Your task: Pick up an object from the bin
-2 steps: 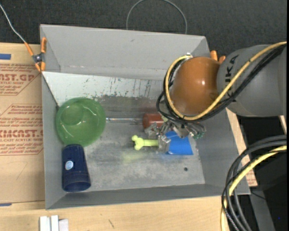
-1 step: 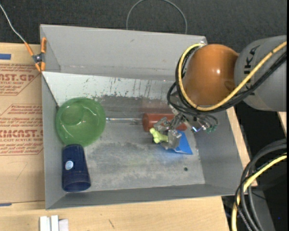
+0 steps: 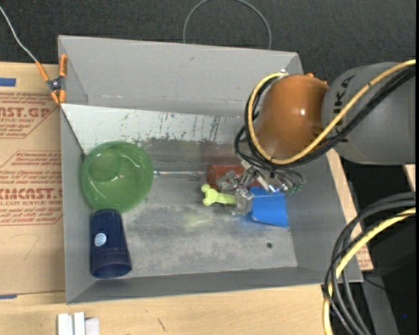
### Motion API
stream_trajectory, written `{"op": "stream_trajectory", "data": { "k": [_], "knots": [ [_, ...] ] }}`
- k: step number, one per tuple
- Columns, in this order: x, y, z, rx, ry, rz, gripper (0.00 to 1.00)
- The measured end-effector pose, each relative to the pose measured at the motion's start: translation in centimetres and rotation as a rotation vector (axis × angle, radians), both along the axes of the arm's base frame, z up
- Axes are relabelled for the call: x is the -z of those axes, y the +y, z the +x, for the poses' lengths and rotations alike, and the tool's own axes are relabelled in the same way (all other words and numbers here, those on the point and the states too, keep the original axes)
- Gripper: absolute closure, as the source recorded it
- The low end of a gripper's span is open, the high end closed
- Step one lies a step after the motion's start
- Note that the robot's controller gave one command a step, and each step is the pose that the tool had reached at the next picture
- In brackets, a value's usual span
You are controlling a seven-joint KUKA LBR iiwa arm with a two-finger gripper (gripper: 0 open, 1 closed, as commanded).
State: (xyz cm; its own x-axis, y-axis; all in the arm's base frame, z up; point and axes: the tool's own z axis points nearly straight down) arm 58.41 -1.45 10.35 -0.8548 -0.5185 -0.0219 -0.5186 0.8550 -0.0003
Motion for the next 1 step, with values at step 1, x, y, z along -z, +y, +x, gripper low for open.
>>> {"op": "stream_trajectory", "data": {
  "k": [1],
  "knots": [
    [-6.57,-0.46,0.16,0.032,0.018,-0.001,1.0]
  ]
}}
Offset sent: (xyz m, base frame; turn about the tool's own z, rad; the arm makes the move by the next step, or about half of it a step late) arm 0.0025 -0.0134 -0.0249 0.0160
